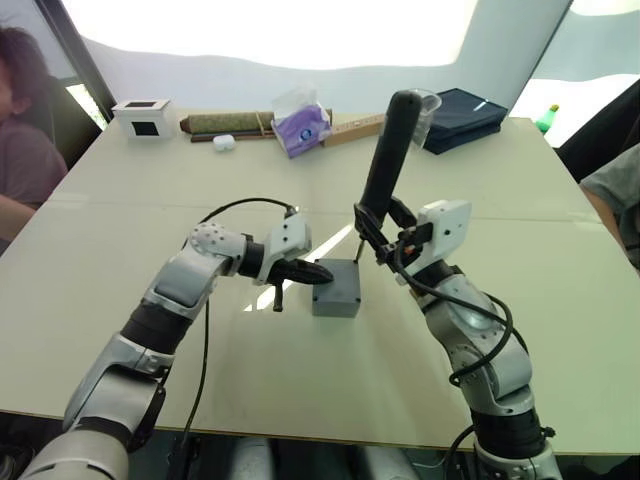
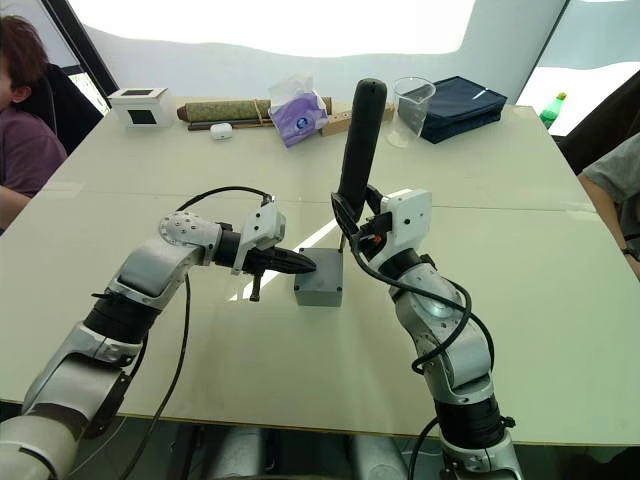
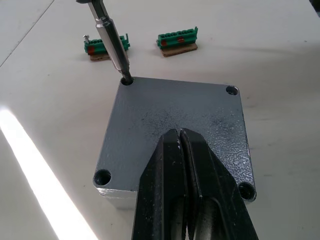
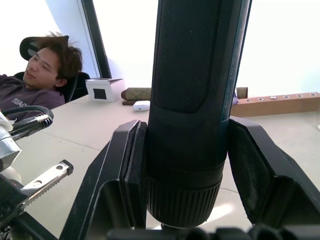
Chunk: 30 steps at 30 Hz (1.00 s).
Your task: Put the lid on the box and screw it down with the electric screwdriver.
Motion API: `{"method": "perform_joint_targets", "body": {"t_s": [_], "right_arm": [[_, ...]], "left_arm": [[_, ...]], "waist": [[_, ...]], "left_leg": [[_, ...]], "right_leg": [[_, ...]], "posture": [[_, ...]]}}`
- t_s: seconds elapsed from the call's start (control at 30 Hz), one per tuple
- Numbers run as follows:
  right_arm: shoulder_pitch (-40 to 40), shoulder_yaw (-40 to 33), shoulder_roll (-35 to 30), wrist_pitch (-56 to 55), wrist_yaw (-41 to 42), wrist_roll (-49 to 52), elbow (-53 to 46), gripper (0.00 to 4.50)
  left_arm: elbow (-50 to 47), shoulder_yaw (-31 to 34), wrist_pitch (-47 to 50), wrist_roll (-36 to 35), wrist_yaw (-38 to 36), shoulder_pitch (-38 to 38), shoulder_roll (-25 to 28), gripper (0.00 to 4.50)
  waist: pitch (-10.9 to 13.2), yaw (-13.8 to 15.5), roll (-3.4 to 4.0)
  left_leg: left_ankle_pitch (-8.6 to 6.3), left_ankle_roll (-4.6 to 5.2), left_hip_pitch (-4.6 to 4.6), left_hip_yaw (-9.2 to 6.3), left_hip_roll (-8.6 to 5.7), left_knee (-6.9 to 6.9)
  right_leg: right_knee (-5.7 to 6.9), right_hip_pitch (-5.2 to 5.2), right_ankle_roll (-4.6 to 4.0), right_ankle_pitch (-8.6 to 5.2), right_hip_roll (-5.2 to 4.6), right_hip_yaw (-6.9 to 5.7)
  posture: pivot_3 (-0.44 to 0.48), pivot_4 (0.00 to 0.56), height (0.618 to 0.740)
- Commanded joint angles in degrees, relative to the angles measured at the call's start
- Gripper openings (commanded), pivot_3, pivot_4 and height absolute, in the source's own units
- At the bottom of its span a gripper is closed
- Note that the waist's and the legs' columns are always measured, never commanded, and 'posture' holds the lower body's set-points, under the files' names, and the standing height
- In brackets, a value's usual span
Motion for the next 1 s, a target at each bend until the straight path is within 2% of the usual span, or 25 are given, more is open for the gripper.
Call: {"method": "perform_joint_targets", "body": {"t_s": [0.03,0.23,0.43,0.63,1.0], "right_arm": [[-0.5,-0.3,0.9,-2.6,0.7,-1.0,-2.2,2.04],[2.6,1.8,-0.2,-3.8,2.9,-4.6,-1.0,2.04],[7.3,4.7,-2.5,0.2,4.8,-6.8,-0.3,2.04],[7.5,5.2,-2.7,3.2,5.4,-7.2,1.6,2.04],[6.4,7.0,-2.3,6.0,5.2,-10.1,3.3,2.04]], "left_arm": [[0.7,-0.8,0.3,1.2,-0.1,-0.3,0.0,0.00],[0.9,-0.9,0.1,1.5,-0.2,-0.1,-0.1,0.00],[1.3,-1.1,-0.4,2.0,-0.3,0.4,-0.1,0.00],[2.1,-1.3,-0.9,2.5,-0.2,0.7,-0.6,0.00],[2.1,-1.2,-1.4,3.1,0.3,1.2,-1.1,0.00]], "waist": [[0.0,0.0,0.00],[0.0,0.0,0.00],[-0.2,-0.1,-0.15],[-0.3,-0.2,-0.20],[-0.7,-0.1,-0.40]], "left_leg": [[0.00,0.00,0.01,0.00,0.00,0.00],[0.00,0.00,0.06,0.00,0.00,0.00],[-0.02,0.03,0.27,0.00,0.00,-0.02],[-0.25,0.43,1.25,0.01,0.00,-0.20],[-0.28,0.48,1.27,-0.02,0.01,-0.22]], "right_leg": [[0.01,0.00,0.00,0.00,0.00,0.00],[0.01,0.05,0.00,0.00,0.00,0.00],[0.00,0.28,-0.01,-0.01,0.01,0.00],[-0.21,1.24,-0.05,-0.04,0.05,0.03],[-0.36,1.35,-0.05,-0.05,0.06,0.03]], "posture": [[0.000,0.150,0.739],[0.000,0.150,0.739],[0.000,0.150,0.739],[0.000,0.150,0.739],[0.000,0.150,0.739]]}}
